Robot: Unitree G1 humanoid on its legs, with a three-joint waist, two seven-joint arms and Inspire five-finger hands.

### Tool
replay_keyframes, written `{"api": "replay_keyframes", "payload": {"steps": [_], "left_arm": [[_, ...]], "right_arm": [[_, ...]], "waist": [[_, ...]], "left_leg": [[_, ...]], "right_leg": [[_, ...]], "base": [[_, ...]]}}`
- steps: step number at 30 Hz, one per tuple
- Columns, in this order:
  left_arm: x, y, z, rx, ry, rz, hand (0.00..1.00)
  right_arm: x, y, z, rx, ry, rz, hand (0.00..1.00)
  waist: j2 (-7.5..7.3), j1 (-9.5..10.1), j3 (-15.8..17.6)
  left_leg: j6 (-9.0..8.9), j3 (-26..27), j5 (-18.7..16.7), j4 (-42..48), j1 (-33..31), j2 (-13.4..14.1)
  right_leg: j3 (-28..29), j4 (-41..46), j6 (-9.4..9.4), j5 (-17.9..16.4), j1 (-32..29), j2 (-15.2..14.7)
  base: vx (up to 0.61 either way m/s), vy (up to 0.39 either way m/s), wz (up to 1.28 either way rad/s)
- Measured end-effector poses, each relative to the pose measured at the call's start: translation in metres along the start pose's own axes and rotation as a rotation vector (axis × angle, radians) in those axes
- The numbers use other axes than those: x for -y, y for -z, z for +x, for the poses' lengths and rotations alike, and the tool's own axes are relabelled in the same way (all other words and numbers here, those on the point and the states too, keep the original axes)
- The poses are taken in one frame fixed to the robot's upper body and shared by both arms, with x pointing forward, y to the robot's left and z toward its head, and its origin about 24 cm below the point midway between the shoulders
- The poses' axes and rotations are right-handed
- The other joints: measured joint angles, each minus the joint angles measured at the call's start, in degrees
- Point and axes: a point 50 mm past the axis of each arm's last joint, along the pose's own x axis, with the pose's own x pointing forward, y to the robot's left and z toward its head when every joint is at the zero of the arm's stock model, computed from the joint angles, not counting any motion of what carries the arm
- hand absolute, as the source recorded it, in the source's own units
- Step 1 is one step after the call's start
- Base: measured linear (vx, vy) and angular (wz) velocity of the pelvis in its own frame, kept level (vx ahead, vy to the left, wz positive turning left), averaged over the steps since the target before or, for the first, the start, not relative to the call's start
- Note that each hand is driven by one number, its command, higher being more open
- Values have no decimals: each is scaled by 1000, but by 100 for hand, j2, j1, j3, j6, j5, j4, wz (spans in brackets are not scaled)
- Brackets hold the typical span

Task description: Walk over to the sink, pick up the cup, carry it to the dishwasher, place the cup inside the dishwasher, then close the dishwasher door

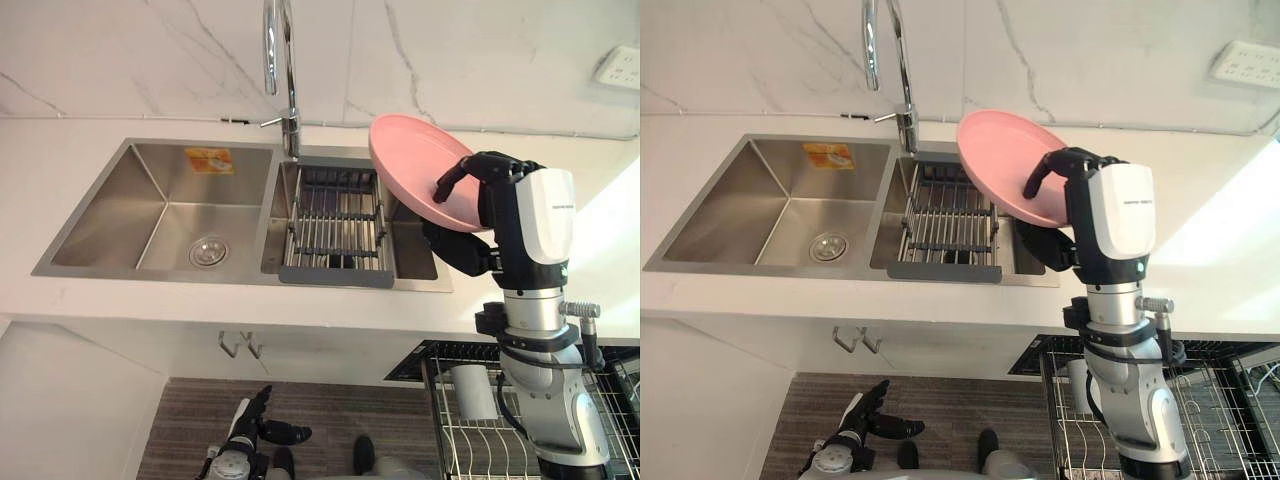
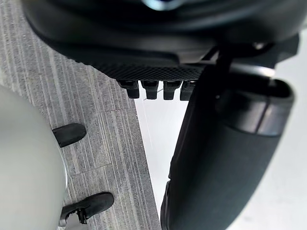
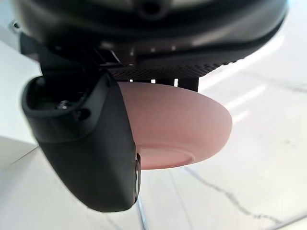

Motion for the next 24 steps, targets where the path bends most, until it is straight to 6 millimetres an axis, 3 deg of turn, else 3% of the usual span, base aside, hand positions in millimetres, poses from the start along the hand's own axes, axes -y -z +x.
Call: {"api": "replay_keyframes", "payload": {"steps": [10,15,16,18,20,22,24], "left_arm": [[10,9,-3,-36,34,22,100],[15,4,-1,-23,43,13,100],[17,3,-1,-20,46,10,100],[15,-3,2,-5,43,12,100],[17,-4,2,-4,44,5,100],[17,-6,2,-1,37,-7,100],[23,-9,2,13,31,-43,100]], "right_arm": [[25,21,-13,-146,105,-110,0],[25,26,-14,-189,116,-138,0],[24,27,-14,-195,111,-153,0],[15,29,-18,-230,77,-158,0],[9,26,-20,-226,54,-151,0],[7,25,-21,-217,40,-150,0],[3,25,-26,-228,8,-141,0]], "waist": [[146,-280,-168],[133,-325,-153],[114,-320,-141],[-69,-284,-16],[-145,-327,13],[-149,-294,10],[-11,-232,-74]], "left_leg": [[-16,913,-266,114,125,58],[8,1982,-543,402,-108,72],[33,2095,-568,448,-137,78],[90,2441,-604,843,-223,121],[16,2491,-781,1033,-133,142],[-125,2491,-1039,1221,-99,197],[-116,2497,-1031,1216,-160,446]], "right_leg": [[909,28,7,121,-303,148],[1899,108,95,339,-933,290],[1833,126,111,296,-1010,257],[506,1094,-214,-123,-1460,-194],[-246,2193,-218,-645,-1693,-538],[-338,2323,-70,-845,-1673,-507],[-402,1636,-123,-635,-1430,-204]], "base": [[-4,18,-51],[-4,37,-106],[-21,21,-92],[-22,-8,-76],[28,-60,-23],[57,-101,-10],[51,-117,-14]]}}
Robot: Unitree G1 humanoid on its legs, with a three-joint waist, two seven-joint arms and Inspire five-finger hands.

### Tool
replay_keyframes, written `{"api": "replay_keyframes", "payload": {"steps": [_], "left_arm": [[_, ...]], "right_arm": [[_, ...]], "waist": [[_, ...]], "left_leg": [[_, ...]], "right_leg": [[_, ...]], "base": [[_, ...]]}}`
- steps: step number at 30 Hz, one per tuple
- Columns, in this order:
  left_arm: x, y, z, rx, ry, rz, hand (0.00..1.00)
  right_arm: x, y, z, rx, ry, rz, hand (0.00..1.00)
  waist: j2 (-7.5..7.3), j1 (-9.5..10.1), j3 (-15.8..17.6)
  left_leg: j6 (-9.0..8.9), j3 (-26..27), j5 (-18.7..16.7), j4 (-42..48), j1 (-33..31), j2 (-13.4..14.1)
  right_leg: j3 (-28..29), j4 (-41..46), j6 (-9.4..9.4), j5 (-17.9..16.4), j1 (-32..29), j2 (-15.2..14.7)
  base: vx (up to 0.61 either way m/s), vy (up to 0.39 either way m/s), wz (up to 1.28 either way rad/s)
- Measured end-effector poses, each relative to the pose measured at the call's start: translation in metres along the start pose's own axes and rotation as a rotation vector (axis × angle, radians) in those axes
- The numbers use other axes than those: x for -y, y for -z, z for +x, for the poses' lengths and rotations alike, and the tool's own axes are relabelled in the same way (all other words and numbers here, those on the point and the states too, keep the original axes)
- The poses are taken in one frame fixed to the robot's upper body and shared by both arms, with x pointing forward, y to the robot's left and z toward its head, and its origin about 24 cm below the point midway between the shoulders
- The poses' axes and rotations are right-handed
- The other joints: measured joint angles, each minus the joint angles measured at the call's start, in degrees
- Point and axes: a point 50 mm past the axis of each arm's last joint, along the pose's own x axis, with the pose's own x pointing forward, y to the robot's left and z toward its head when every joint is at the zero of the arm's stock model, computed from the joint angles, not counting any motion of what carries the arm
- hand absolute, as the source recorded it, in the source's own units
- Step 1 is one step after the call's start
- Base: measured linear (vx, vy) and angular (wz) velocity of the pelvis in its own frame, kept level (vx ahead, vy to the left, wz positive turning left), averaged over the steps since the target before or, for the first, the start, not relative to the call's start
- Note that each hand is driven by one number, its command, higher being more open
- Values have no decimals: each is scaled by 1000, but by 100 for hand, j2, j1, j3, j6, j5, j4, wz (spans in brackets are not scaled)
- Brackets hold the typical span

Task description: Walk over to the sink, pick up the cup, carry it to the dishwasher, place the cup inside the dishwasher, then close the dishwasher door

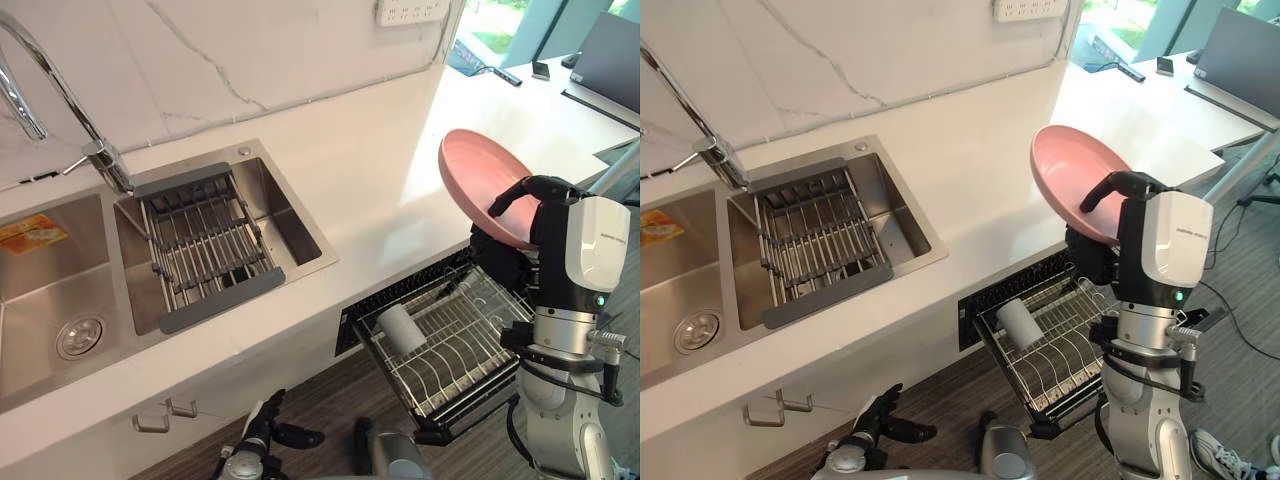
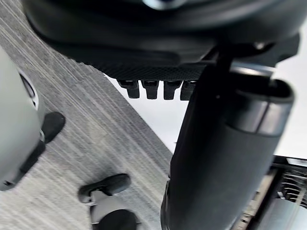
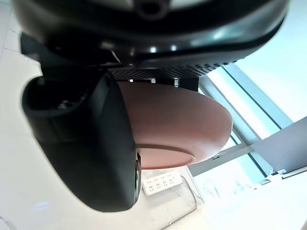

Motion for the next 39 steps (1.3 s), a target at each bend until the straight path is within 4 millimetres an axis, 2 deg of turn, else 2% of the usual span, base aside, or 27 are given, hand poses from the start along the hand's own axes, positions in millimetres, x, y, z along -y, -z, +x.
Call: {"api": "replay_keyframes", "payload": {"steps": [2,5,7,11,14,22,28,31,35,37,39], "left_arm": [[5,-2,0,6,7,-13,100],[13,-4,0,8,23,-27,100],[16,-4,0,7,29,-33,100],[16,-4,0,4,13,-30,100],[11,-2,0,-1,0,-20,100],[8,2,-1,-10,5,7,100],[5,2,-1,-11,-3,13,100],[1,-5,2,12,-11,20,100],[0,-21,6,64,-20,20,100],[-2,-28,8,89,-32,14,100],[-4,-36,9,118,-43,-2,100]], "right_arm": [[0,4,-6,-23,-18,-10,0],[3,13,-16,-94,-16,-20,0],[7,22,-26,-162,-10,-33,0],[4,33,-35,-248,-17,-16,0],[0,42,-50,-333,-46,-3,0],[-1,63,-74,-494,-85,-61,0],[-11,73,-90,-576,-142,-63,0],[-21,79,-96,-616,-176,-56,0],[-27,90,-98,-656,-199,-47,0],[-30,92,-90,-642,-194,-46,0],[-29,92,-70,-585,-156,-43,0]], "waist": [[24,15,-15],[30,23,-18],[32,11,-19],[47,-4,-17],[52,-17,-19],[50,-44,-15],[35,-46,34],[16,-30,288],[35,-64,705],[48,-63,882],[53,-66,1046]], "left_leg": [[-71,-28,95,-37,-45,129],[-102,-135,218,-105,-45,160],[-109,-324,277,-38,-39,149],[-105,-1179,281,215,-150,104],[-107,-1354,283,121,-122,79],[-107,-1330,287,-181,12,-159],[62,-1173,191,-262,31,-330],[181,-1037,46,-213,-34,-402],[329,-977,-179,380,-516,-541],[364,-980,-267,648,-740,-567],[406,-993,-367,930,-986,-574]], "right_leg": [[-78,-453,-41,258,174,178],[-172,-787,-108,473,379,240],[-267,-939,-97,501,575,214],[-271,-1042,-80,523,693,176],[-278,-1129,-71,557,735,189],[121,-1230,106,754,574,115],[519,-1001,153,856,238,60],[731,-651,210,816,-67,12],[891,-110,294,734,-601,-212],[926,21,311,739,-775,-276],[947,87,352,766,-924,-333]], "base": [[68,-88,2],[75,-22,15],[71,29,27],[8,19,4],[-8,7,1],[-47,60,-23],[-73,70,-32],[-109,53,-32],[-120,51,-8],[-96,47,1],[-98,38,4]]}}
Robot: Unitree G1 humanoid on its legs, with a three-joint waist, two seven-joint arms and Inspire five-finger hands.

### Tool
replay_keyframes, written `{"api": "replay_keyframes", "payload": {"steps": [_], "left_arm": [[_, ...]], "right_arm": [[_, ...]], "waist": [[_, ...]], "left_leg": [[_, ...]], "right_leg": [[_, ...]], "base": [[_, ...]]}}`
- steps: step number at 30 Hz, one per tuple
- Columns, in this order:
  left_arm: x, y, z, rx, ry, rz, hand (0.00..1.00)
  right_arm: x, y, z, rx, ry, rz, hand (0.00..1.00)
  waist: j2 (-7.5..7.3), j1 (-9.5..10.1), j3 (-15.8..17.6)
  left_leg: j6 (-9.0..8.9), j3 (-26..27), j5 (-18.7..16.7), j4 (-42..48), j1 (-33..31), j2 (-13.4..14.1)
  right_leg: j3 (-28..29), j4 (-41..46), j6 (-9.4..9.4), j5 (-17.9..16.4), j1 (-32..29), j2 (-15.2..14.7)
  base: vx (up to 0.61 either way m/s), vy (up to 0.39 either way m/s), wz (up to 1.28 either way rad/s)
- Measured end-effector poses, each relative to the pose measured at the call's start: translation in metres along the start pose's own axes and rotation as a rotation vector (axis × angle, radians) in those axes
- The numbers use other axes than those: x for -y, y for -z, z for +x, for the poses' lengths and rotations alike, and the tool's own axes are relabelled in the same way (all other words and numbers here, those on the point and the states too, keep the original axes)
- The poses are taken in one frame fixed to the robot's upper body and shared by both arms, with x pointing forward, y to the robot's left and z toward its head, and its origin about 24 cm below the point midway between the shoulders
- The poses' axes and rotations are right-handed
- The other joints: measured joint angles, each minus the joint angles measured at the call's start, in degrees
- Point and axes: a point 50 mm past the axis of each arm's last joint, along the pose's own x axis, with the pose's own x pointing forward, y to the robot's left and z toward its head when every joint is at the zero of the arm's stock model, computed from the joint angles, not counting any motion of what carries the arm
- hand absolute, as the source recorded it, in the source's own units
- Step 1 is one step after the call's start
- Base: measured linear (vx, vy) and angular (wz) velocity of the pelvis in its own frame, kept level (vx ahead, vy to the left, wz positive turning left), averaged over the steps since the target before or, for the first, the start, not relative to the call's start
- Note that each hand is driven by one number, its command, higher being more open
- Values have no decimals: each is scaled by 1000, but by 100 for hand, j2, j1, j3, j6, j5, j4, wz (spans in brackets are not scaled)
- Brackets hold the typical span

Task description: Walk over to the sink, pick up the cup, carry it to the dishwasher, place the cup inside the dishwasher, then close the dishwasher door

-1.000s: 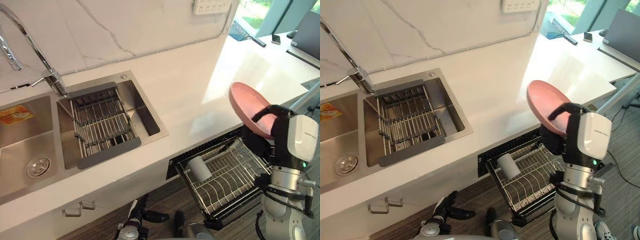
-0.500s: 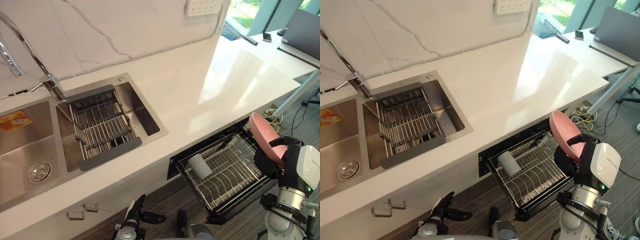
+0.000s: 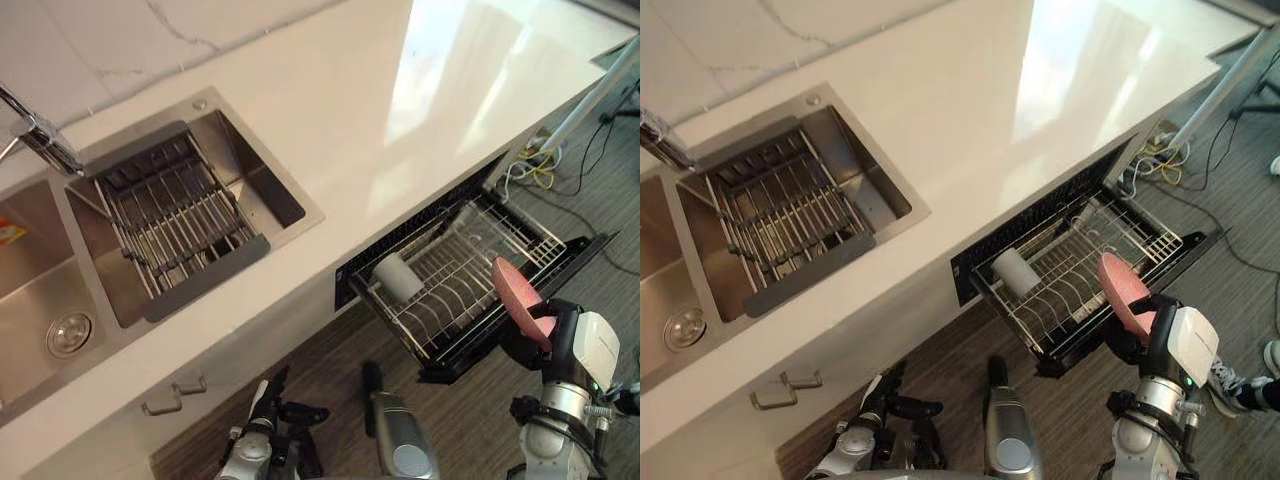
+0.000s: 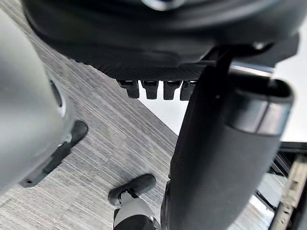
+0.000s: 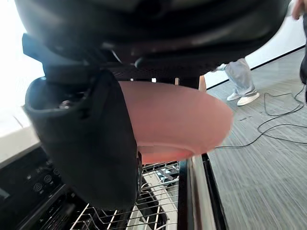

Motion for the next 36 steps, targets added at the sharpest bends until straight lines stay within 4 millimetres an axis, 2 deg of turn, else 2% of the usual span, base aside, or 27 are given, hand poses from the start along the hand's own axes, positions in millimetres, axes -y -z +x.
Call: {"api": "replay_keyframes", "payload": {"steps": [3,8,16,22,36], "left_arm": [[-1,-10,3,34,-12,-11,100],[-2,-23,7,76,-16,-23,100],[-5,-31,10,99,-32,-40,100],[-8,-41,12,135,-45,-47,100],[-9,-52,13,183,-59,-71,100]], "right_arm": [[-2,-15,16,59,9,45,0],[-13,-23,25,77,-18,64,0],[-5,-32,39,133,14,52,0],[-1,-47,66,185,53,47,0],[8,-53,124,138,99,16,0]], "waist": [[1,23,180],[38,85,427],[29,149,585],[17,171,777],[80,189,837]], "left_leg": [[26,-33,-91,243,-293,5],[64,-152,-114,399,-511,9],[83,-322,-106,461,-613,-3],[130,-389,-137,615,-840,-43],[198,-486,-196,1024,-1505,-55]], "right_leg": [[-16,-12,10,40,-167,-48],[-127,-47,-13,103,-234,-101],[-249,-21,30,88,-244,-144],[-277,129,57,59,-439,-219],[-329,414,65,27,-1003,-307]], "base": [[-85,21,8],[-22,3,12],[43,9,9],[-26,3,6],[-6,-2,3]]}}
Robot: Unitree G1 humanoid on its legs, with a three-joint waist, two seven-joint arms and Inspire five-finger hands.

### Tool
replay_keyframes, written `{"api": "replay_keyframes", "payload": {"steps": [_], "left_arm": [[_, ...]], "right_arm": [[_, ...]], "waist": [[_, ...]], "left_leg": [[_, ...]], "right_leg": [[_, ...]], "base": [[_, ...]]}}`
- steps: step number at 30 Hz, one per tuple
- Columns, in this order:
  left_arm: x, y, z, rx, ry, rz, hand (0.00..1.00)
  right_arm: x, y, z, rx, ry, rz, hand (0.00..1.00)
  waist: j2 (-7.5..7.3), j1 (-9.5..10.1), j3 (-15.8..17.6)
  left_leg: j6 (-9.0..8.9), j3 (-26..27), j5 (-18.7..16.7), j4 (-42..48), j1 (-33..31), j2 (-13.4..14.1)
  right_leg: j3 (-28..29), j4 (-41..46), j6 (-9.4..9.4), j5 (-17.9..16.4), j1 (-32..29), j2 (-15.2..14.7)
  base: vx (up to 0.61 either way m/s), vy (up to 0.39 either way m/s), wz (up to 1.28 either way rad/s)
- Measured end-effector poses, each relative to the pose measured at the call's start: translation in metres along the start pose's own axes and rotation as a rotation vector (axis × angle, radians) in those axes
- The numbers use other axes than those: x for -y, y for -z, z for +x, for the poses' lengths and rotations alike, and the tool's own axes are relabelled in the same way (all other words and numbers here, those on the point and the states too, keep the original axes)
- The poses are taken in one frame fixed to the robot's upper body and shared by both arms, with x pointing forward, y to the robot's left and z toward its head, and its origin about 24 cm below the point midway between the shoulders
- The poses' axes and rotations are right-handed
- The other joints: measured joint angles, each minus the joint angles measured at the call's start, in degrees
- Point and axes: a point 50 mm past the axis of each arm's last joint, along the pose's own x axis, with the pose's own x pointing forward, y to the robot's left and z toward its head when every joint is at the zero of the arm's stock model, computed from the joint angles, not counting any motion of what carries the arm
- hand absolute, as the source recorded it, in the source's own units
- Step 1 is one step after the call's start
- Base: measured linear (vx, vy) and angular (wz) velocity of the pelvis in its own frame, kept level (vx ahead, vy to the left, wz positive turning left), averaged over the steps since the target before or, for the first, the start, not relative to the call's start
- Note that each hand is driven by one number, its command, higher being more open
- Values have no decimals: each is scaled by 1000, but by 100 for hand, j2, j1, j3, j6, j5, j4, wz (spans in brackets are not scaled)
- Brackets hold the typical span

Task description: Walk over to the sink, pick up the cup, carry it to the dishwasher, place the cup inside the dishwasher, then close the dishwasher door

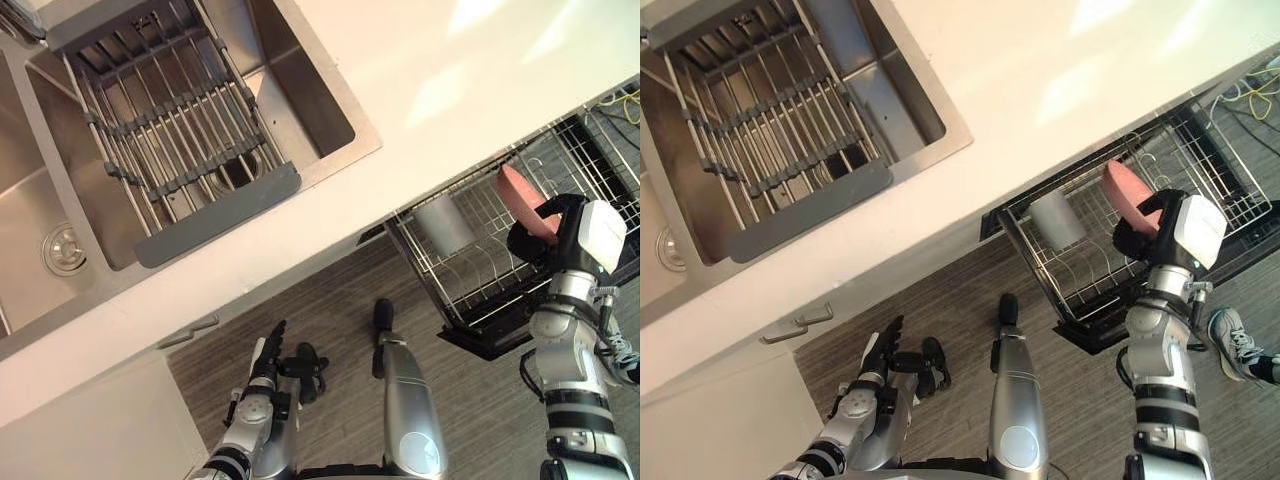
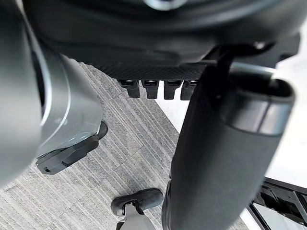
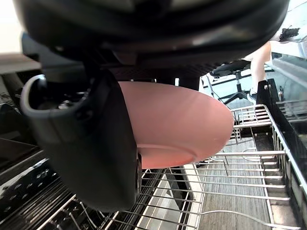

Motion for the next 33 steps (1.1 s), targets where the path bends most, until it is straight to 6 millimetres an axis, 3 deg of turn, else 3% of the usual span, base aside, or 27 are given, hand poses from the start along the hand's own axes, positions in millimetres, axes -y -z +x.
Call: {"api": "replay_keyframes", "payload": {"steps": [6,17,21,33], "left_arm": [[3,-6,3,22,0,-8,100],[10,-13,4,45,10,-34,100],[12,-15,5,49,11,-48,100],[17,-19,6,48,-8,-75,100]], "right_arm": [[4,-12,20,32,6,-2,0],[-7,-29,27,94,-41,-18,0],[-13,-23,27,57,-64,-7,0],[-24,-5,11,-85,-55,58,0]], "waist": [[101,61,52],[229,174,76],[233,267,75],[236,304,73]], "left_leg": [[9,-55,-40,198,-208,28],[8,-170,-38,309,-396,53],[10,-180,-34,301,-402,45],[7,-233,36,236,-388,25]], "right_leg": [[-31,122,-16,-11,-152,-10],[-116,189,-46,-27,-262,-32],[-129,190,-46,-27,-264,-43],[-202,274,-77,-71,-264,-97]], "base": [[-14,-7,3],[-13,-13,4],[0,0,0],[-4,-9,4]]}}
